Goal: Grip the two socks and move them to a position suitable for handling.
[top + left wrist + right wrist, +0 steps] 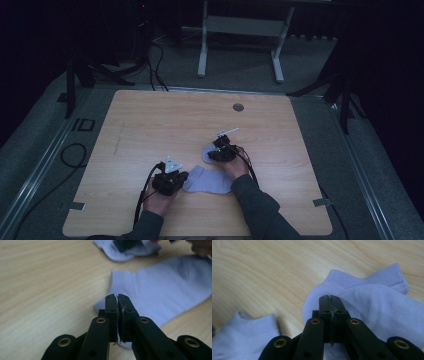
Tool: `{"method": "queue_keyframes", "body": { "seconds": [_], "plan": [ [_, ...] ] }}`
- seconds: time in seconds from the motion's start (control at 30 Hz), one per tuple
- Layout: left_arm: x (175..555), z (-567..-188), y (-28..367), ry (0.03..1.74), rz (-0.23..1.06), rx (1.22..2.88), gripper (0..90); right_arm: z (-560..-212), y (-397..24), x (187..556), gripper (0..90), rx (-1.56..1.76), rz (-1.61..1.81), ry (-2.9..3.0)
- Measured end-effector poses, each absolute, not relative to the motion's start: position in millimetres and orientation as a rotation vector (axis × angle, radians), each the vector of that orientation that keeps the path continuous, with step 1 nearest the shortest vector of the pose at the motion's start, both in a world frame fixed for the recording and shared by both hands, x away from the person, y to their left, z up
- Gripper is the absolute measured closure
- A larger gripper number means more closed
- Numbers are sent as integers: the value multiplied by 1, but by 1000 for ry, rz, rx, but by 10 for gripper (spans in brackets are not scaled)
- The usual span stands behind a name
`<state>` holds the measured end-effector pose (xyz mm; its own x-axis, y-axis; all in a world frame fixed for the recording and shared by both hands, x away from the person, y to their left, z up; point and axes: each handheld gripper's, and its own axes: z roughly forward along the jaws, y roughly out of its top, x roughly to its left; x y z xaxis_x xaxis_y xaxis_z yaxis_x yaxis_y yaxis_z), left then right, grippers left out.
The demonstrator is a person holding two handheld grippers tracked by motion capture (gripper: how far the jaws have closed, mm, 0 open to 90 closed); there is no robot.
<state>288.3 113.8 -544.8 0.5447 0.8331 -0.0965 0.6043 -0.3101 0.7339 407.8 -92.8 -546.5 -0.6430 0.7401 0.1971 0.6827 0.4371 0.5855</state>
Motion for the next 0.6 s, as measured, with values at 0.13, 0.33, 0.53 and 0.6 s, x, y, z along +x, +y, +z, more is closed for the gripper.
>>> {"method": "queue_keyframes", "body": {
  "seconds": [0.13, 0.33, 0.53, 0.6],
  "plan": [
    [303, -545, 111, 1176, 400, 2016, 894, -548, -89, 403, 891, 1277, 1012, 2590],
    [321, -546, 98, 1157, 417, 2033, 896, -549, -85, 400, 892, 1246, 1012, 2586],
    [342, -546, 83, 1135, 406, 2042, 895, -549, -84, 398, 891, 1241, 1013, 2587],
    [347, -547, 78, 1124, 412, 2047, 896, -549, -83, 398, 892, 1238, 1011, 2586]
  ]
}}
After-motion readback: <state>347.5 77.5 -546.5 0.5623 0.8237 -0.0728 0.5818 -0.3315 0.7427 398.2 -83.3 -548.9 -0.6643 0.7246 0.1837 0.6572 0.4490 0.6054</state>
